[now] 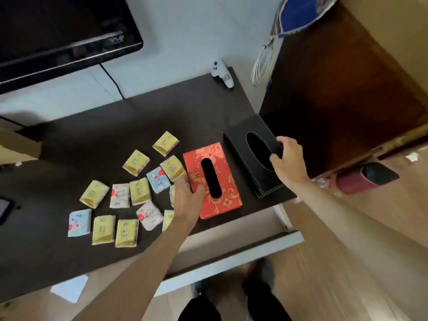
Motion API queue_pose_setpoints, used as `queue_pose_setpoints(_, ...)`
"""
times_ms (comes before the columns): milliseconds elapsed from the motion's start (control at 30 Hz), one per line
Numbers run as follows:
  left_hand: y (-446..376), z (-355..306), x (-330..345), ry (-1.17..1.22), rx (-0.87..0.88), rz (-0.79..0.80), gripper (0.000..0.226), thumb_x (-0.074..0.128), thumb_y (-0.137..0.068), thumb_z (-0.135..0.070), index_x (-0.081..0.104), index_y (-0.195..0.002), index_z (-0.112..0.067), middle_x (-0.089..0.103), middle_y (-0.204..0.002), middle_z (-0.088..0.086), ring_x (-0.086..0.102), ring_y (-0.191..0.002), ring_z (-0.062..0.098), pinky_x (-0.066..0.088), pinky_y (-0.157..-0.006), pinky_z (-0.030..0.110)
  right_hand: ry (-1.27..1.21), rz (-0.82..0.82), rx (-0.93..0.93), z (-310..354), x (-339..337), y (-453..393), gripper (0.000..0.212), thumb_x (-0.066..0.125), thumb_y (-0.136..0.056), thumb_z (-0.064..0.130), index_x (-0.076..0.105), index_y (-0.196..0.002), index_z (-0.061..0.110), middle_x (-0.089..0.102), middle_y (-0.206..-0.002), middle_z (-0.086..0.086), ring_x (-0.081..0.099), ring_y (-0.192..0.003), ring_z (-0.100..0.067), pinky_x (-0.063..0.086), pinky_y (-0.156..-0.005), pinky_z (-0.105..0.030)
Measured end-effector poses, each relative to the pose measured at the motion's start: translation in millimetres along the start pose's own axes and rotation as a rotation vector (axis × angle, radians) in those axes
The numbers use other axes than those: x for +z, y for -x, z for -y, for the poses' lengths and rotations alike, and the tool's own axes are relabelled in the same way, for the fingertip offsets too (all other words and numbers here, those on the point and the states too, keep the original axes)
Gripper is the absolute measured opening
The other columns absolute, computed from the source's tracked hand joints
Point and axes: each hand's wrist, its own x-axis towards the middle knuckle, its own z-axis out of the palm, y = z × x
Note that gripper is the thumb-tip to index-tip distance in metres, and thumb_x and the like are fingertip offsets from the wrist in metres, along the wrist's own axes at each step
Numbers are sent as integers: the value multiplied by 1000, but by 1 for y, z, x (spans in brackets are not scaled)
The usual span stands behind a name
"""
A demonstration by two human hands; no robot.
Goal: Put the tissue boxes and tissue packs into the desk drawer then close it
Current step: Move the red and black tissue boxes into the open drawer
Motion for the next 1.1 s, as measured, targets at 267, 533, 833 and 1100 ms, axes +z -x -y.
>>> queue_pose_setpoints(267,-40,9,30,-17,-143,7,56,66,-86,-22,37,-135,-18,54,-127,5,57,-112,26,50,-94,50,123,220,232,-15,18,-44,65,61,-99,41,38,-153,13,57,-148,-11,58,-129,-37,50,-102,-50)
queue_pose_setpoints(533,-49,13,43,73,-204,-120,55,72,-81,-12,47,-129,-21,59,-109,-5,59,-101,22,48,-83,37,77,126,219,-29,25,-51,43,69,-92,41,60,-129,21,69,-115,1,68,-109,-31,54,-89,-42)
queue_pose_setpoints(833,-8,10,35,183,-87,-125,54,70,-74,-5,51,-117,-32,68,-97,-13,64,-86,2,50,-69,21,-277,-33,282,-37,6,6,37,70,-94,32,64,-128,18,73,-116,0,68,-107,-22,55,-83,-33)
queue_pose_setpoints(1100,61,49,34,195,-81,-157,59,70,-70,-12,54,-124,-30,69,-103,-6,66,-94,12,58,-85,42,-493,-166,406,-66,2,87,30,72,-92,24,64,-121,22,72,-103,12,68,-97,-4,48,-65,-12)
